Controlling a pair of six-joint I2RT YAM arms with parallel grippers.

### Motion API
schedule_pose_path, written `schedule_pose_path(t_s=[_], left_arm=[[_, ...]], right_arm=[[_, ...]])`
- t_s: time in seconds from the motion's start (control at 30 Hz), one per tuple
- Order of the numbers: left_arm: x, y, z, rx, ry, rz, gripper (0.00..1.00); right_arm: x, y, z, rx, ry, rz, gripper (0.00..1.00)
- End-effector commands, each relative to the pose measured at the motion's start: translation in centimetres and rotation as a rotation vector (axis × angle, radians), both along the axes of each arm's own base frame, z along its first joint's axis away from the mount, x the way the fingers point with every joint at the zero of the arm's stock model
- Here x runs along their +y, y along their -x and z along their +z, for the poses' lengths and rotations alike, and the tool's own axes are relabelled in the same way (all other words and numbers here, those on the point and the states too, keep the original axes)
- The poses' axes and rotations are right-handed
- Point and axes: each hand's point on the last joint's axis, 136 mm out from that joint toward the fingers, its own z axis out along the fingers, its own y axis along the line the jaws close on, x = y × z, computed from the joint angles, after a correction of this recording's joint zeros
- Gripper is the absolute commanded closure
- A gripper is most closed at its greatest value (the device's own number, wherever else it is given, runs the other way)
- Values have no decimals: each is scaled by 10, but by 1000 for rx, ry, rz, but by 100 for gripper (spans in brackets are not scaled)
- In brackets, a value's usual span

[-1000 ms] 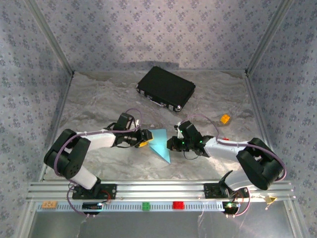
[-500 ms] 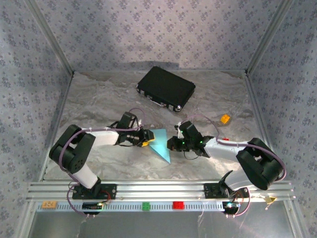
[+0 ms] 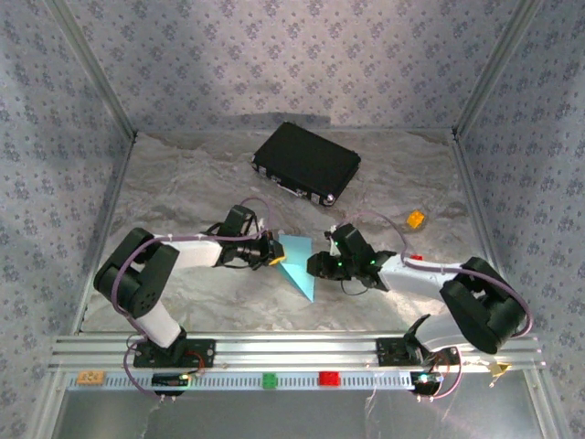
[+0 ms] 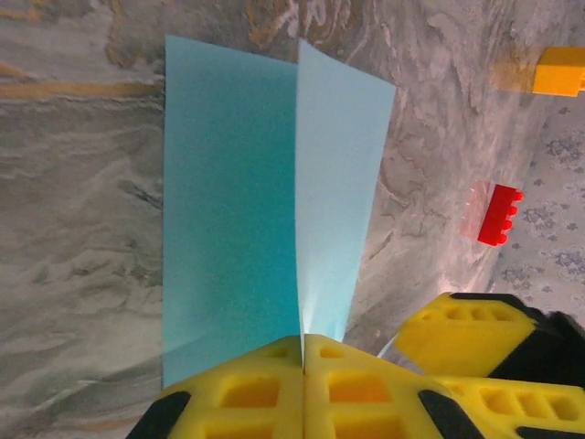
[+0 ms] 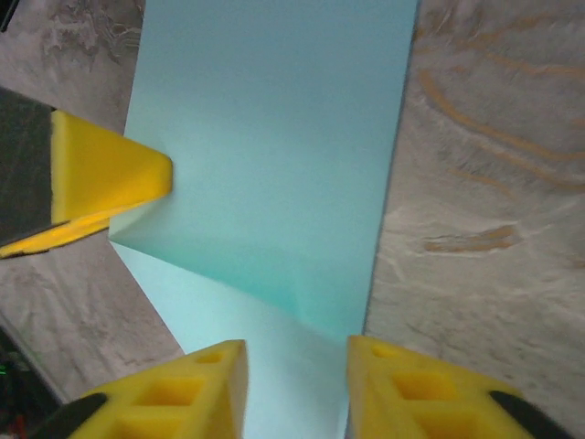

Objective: Fold a paper plane with a square sheet of paper (pick it up from the middle)
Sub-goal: Fourth fold the wing at the center of the table.

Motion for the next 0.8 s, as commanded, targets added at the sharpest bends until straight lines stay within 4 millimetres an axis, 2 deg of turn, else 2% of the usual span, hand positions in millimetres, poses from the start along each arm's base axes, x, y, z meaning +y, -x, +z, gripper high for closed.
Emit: schedule_pose_path(t_s=[0.0, 0.1, 0.17, 0.27, 0.37, 0.47, 0.57, 0.77], left_arm=[[3, -5, 7, -39, 8, 57, 96], [7, -6, 7, -46, -4, 104, 97], [10, -6, 7, -56, -21, 127, 98], [14, -5, 9, -69, -39, 161, 97], [13, -4, 13, -79, -39, 167, 96], [11, -3, 17, -85, -33, 150, 86], [6, -3, 21, -89, -16, 121, 80], [-2, -2, 26, -92, 15, 87, 77]], right_arm=[[-13, -3, 9, -61, 82, -37, 56], [-22, -4, 16, -121, 129, -52, 52], [-19, -3, 23, -172, 138, -31, 52], [-12, -3, 36, -327, 190, -10, 52], [-3, 2, 40, -521, 293, 77, 51], [9, 14, 41, -697, 389, 204, 51], [16, 20, 39, -785, 447, 264, 51], [33, 32, 27, -860, 526, 405, 53]])
